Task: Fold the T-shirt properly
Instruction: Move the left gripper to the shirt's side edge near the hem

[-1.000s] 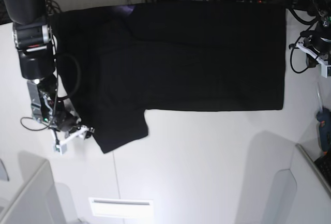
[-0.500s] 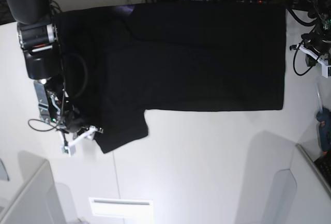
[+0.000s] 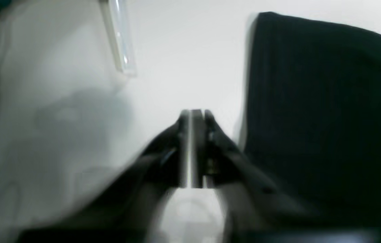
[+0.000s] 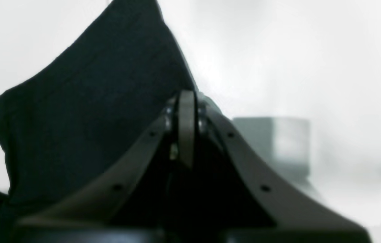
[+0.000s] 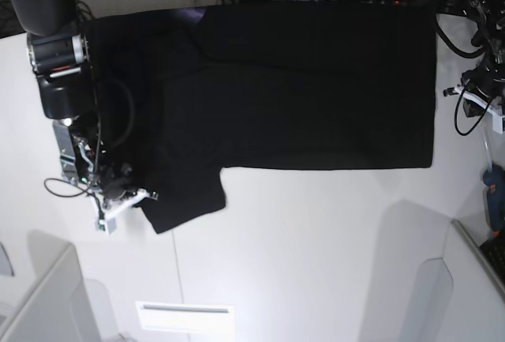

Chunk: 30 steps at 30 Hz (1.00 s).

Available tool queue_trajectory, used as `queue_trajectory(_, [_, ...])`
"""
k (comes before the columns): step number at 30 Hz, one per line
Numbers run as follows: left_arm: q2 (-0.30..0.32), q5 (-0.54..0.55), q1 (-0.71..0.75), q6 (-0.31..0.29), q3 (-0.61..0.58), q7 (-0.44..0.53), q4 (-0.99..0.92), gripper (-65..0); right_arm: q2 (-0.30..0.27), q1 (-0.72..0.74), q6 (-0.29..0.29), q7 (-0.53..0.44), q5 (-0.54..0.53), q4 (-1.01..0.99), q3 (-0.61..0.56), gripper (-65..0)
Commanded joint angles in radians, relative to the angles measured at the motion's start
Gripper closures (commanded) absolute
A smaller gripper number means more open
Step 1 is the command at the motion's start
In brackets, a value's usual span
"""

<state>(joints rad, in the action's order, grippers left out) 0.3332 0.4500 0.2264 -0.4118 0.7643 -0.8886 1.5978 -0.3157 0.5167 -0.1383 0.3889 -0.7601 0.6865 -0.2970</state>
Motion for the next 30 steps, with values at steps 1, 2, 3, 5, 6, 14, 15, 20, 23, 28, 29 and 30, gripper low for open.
queue_trajectory(1, [0.022, 0.008, -0.02, 0.001, 0.008, 0.016, 0.006, -25.5, -0.007, 0.02, -0.004, 0.015, 0.001, 0.006, 0.0, 0.0])
queue_trajectory(2, [0.022, 0.008, -0.032, 0.001, 0.008, 0.016, 0.0, -32.9, -0.007, 0.02, -0.004, 0.015, 0.001, 0.006, 0.002, 0.0])
queue_trajectory(3, [0.022, 0.008, -0.046, 0.001, 0.008, 0.016, -0.007, -38.7, -0.007, 0.02, -0.004, 0.015, 0.001, 0.008, 0.003, 0.0])
queue_trajectory(5, [0.024, 0.007, -0.077, 0.003, 0.008, 0.016, -0.021, -47.4, -0.007, 0.021, -0.004, 0.015, 0.001, 0.008, 0.002, 0.0])
queue_trajectory(6, [0.024, 0.007, -0.089, 0.003, 0.008, 0.016, -0.03, -49.2, -0.007, 0.021, -0.004, 0.015, 0.001, 0.008, 0.002, 0.0])
queue_trajectory(14, [0.07, -0.113, -0.269, 0.003, -0.134, 0.023, -0.198, -49.2, -0.006, 0.021, -0.004, 0.015, 0.001, 0.009, 0.0, 0.0])
queue_trajectory(15, [0.07, -0.142, -0.298, 0.003, -0.148, 0.023, -0.227, -49.2, -0.006, 0.021, -0.004, 0.015, 0.001, 0.009, 0.0, 0.0])
queue_trajectory(20, [0.065, -0.173, -0.394, 0.003, -0.157, 0.024, -0.336, -49.2, -0.004, 0.02, -0.004, 0.015, 0.001, 0.009, 0.0, 0.0])
queue_trajectory(23, [0.063, -0.173, -0.427, 0.001, -0.157, 0.024, -0.373, -49.2, -0.004, 0.02, -0.004, 0.015, 0.0, 0.009, 0.002, 0.0])
queue_trajectory(28, [0.063, -0.173, -0.46, 0.001, -0.23, 0.033, -0.434, -49.2, -0.004, 0.02, -0.004, 0.015, 0.0, 0.009, 0.005, 0.0])
queue_trajectory(29, [0.063, -0.173, -0.462, 0.001, -0.254, 0.044, -0.443, -49.2, -0.004, 0.02, -0.004, 0.015, 0.0, 0.009, 0.005, 0.0])
queue_trajectory(30, [0.063, -0.173, -0.462, 0.003, -0.271, 0.056, -0.451, -49.2, -0.004, 0.02, -0.004, 0.015, 0.0, 0.009, 0.005, 0.0])
